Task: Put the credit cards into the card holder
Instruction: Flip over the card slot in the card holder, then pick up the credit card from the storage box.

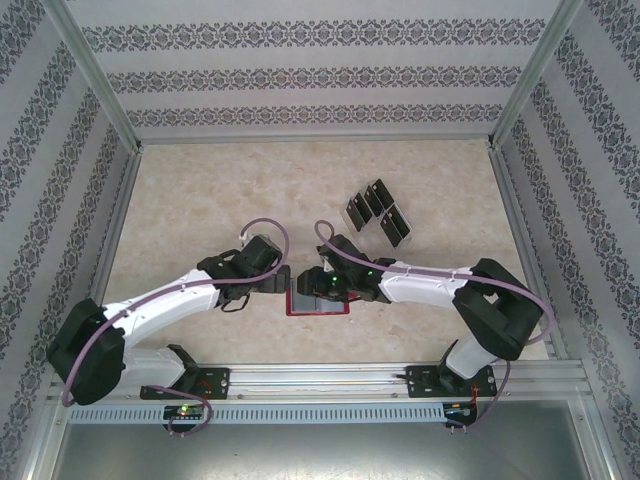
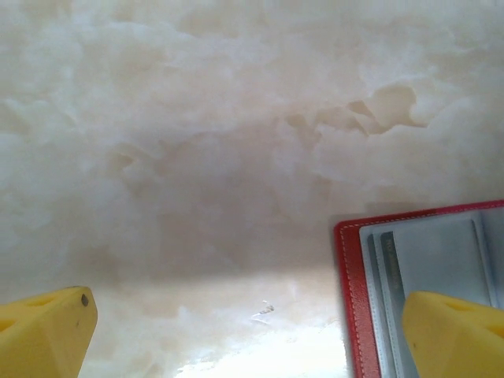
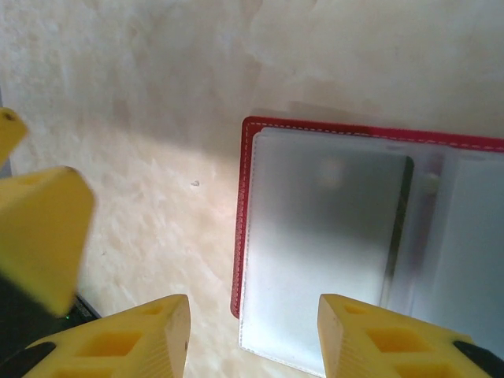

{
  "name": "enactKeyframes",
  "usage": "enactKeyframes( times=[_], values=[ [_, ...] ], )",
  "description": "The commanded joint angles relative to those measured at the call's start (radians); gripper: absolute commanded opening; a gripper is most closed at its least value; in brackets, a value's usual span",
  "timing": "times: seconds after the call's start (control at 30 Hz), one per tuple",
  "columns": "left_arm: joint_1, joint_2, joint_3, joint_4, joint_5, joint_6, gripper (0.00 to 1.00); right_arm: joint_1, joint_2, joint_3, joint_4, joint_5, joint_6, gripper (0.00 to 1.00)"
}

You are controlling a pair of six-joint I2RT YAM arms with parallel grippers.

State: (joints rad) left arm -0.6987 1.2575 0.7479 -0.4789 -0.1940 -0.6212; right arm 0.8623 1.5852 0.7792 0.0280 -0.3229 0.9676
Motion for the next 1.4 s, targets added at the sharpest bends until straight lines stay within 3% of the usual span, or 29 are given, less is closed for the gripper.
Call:
enactKeyframes(
  times=[0.0, 0.23, 0.5, 0.67, 0.93, 1.2, 1.37],
  values=[
    [0.013, -0.033, -0.003, -0.056, -0.030, 0.004, 1.00, 0.008, 0.001, 0.030, -0.023, 0.001, -0.005, 0.47],
    [0.003, 0.018, 0.021, 0.044, 0.127, 0.059, 1.00, -0.112, -0.147, 0.014, -0.140, 0.034, -0.075, 0.46],
    [-0.075, 0.173, 0.065, 0.124, 0.140, 0.044, 1.00, -0.322, -0.309, 0.132, -0.428, 0.183, -0.260, 0.45],
    [-0.089, 0.237, 0.054, 0.135, 0.125, 0.037, 1.00, -0.399, -0.250, 0.281, -0.543, 0.233, -0.396, 0.45],
    [-0.090, 0.278, 0.030, 0.111, 0.083, 0.033, 1.00, -0.425, -0.054, 0.492, -0.666, 0.330, -0.566, 0.43],
    [-0.090, 0.276, 0.019, 0.103, 0.065, 0.029, 1.00, -0.468, -0.063, 0.502, -0.737, 0.459, -0.655, 0.37],
    [-0.090, 0.280, 0.017, 0.106, 0.064, 0.029, 1.00, -0.487, -0.058, 0.490, -0.760, 0.467, -0.687, 0.33]
  ],
)
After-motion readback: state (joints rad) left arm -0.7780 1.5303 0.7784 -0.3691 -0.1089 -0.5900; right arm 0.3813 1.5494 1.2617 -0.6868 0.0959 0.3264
